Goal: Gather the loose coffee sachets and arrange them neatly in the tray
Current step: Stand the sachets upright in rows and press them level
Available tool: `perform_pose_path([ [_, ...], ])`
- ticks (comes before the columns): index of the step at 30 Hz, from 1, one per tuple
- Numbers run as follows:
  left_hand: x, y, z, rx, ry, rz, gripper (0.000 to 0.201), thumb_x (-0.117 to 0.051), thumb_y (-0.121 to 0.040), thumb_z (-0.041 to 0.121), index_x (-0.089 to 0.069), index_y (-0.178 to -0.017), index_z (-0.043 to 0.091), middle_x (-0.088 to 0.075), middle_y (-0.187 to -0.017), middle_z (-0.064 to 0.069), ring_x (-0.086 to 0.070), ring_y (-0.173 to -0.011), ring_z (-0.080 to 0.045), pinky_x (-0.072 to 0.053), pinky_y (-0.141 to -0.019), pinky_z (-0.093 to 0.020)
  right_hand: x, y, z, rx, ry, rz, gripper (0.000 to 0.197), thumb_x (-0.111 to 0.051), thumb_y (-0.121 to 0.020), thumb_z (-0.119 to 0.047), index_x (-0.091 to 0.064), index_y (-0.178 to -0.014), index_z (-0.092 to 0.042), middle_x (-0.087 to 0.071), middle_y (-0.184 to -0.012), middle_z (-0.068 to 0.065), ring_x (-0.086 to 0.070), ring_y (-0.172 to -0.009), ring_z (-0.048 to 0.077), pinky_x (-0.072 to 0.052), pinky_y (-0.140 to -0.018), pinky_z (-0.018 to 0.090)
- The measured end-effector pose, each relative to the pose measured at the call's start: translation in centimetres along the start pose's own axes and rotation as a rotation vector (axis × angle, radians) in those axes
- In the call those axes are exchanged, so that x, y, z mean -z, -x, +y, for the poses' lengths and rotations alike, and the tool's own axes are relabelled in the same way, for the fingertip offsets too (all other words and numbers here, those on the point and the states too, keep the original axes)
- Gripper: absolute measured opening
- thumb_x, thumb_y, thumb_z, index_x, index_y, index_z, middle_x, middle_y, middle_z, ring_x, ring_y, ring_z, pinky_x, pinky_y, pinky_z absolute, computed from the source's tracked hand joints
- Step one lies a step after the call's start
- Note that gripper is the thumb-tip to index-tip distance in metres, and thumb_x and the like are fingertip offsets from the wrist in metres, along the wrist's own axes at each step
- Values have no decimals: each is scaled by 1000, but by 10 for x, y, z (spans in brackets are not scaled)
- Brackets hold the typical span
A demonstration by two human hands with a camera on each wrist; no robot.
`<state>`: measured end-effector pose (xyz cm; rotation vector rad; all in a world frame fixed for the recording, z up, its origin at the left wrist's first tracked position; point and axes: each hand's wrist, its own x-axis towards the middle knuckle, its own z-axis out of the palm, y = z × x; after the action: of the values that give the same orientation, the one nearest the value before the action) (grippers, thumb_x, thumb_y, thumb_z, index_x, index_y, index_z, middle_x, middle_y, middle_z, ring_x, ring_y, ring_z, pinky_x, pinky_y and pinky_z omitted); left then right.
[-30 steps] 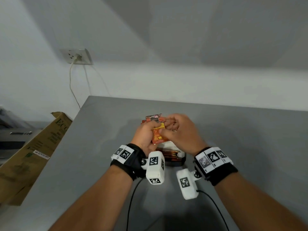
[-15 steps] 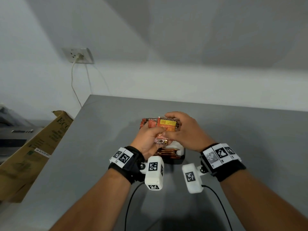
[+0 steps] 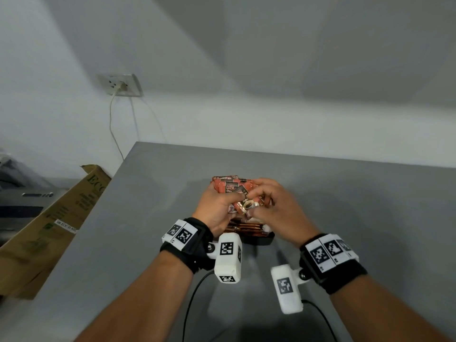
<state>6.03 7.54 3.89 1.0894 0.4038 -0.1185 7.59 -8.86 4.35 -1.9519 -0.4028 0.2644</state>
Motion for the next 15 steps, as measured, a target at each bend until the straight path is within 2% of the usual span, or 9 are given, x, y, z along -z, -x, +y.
perform_pose_path([
  [2,0,0,-2,-13,-8,-2,44,-64,-82,-15,-53,-124,-13,-71,-98,-21,-72,-83,-31,-59,-66,-42,-2,-3,-2,-77,-185,93,36,-82,-78,-14,-64,-108,-24,-73,-107,-2,-72,-89,14,-59,-77,34],
  [4,-1,0,-3,6,39,3,41,-60,-86,-9,-51,-126,-14,-68,-100,-24,-70,-81,-33,-59,-64,-43,-3,-4,-4,-108,-256,127,37,-78,-84,-6,-62,-115,-19,-77,-92,2,-74,-75,17,-59,-64,34],
  [6,-1,0,-1,44,119,35,38,-50,-87,-5,-53,-125,-12,-66,-101,-27,-68,-79,-36,-58,-67,-48,-3,-6,-4,-136,-306,168,30,-71,-87,0,-64,-112,-16,-78,-91,3,-73,-76,19,-58,-63,33],
  [7,0,-1,0,50,143,60,34,-46,-86,-5,-57,-118,-9,-67,-98,-26,-67,-78,-37,-56,-71,-50,-1,-7,-3,-172,-368,196,27,-69,-88,2,-63,-109,-14,-77,-93,6,-73,-78,22,-58,-64,34],
  [10,3,-3,0,-10,60,87,25,-48,-87,-14,-61,-102,2,-70,-90,-19,-69,-76,-34,-55,-74,-50,4,-9,-3,-300,-591,176,20,-62,-93,5,-57,-107,-8,-72,-100,15,-66,-84,28,-53,-63,34],
  [12,2,-2,-2,-51,17,88,26,-55,-85,-17,-60,-108,-4,-69,-98,-25,-70,-87,-37,-58,-78,-49,3,-9,-5,-343,-592,101,20,-58,-94,6,-57,-107,-9,-71,-99,13,-65,-81,24,-51,-61,31],
  [15,-5,1,-4,-74,-3,63,43,-67,-80,-15,-54,-120,-13,-65,-114,-34,-67,-104,-46,-56,-89,-56,-8,-9,-8,-345,-539,7,24,-57,-93,2,-65,-107,-16,-76,-94,6,-70,-78,16,-53,-65,30],
])
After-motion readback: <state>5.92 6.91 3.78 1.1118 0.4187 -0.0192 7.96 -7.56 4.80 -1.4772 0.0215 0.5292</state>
